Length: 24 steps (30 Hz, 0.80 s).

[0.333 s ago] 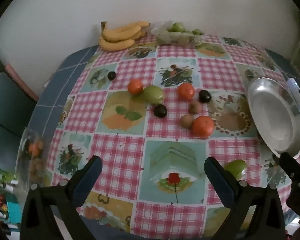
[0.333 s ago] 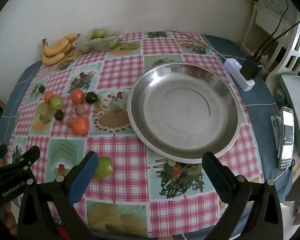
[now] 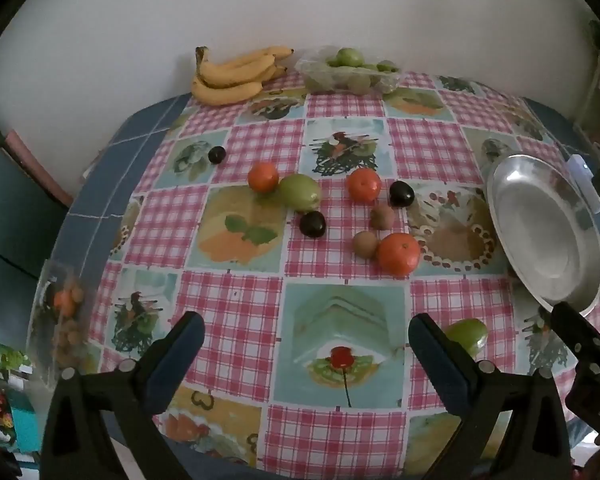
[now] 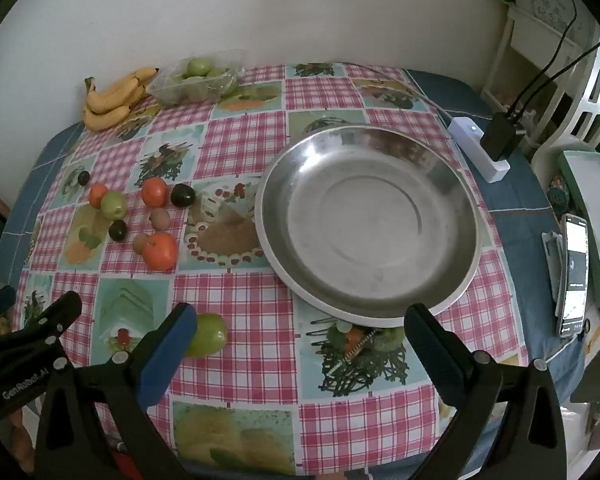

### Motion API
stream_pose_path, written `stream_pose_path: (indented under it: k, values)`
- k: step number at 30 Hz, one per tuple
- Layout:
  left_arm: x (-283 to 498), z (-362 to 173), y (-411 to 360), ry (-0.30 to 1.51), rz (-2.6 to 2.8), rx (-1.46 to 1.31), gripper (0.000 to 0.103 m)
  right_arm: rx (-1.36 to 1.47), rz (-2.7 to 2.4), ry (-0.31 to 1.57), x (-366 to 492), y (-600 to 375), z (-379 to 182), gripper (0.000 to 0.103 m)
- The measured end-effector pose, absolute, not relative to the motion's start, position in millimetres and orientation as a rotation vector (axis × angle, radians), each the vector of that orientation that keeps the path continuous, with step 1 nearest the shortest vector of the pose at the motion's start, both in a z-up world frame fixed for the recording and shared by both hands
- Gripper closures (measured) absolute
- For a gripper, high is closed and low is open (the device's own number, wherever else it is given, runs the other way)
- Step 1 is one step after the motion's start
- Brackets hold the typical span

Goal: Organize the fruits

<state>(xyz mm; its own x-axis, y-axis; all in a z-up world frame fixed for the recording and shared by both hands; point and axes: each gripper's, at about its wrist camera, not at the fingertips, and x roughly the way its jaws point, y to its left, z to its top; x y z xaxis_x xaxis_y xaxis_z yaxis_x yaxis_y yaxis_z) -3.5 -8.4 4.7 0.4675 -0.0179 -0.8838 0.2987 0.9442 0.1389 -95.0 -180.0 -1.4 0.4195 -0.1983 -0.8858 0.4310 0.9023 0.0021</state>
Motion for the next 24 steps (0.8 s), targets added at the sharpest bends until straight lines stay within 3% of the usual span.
stream_pose_path:
  k: [24]
  values:
    - [-1.0, 4.5, -3.4, 1.087, -0.190, 0.271, 0.000, 0.244, -0.398, 1.067, -92.5, -178.7, -0.4, 0.000]
